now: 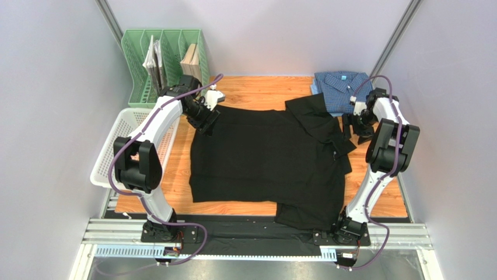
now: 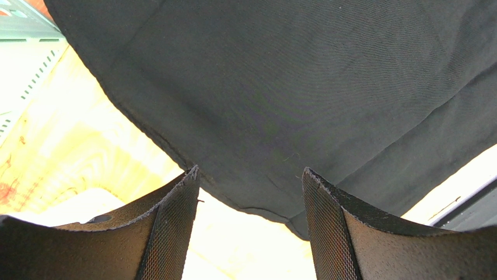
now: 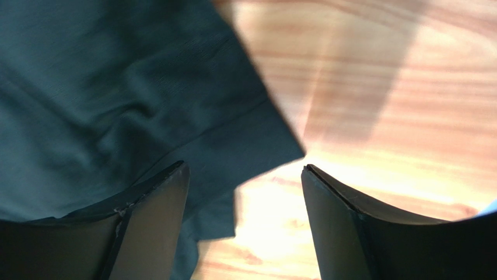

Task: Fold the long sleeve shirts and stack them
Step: Fold the shirt

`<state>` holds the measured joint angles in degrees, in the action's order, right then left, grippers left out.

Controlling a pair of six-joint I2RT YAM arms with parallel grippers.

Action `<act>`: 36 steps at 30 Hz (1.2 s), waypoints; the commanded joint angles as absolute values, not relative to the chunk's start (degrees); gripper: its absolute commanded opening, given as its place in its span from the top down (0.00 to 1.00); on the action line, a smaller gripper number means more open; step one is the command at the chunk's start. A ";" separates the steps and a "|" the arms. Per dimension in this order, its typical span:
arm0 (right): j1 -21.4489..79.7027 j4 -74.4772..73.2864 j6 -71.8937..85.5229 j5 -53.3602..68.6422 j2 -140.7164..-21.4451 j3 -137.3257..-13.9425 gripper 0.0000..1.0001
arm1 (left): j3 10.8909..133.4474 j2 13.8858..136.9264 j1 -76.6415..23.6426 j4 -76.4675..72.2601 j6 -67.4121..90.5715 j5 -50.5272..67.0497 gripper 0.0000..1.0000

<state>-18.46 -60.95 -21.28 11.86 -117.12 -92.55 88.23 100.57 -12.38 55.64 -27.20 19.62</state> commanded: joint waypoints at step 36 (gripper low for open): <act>-19.34 -43.11 12.70 61.77 -90.73 -104.33 1.00 | 119.60 122.33 -11.95 54.40 -40.07 25.05 0.27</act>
<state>-18.94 -57.95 -5.17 48.38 -96.20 -103.33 113.19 117.78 -12.29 54.24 -33.54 22.94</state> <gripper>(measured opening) 0.007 0.728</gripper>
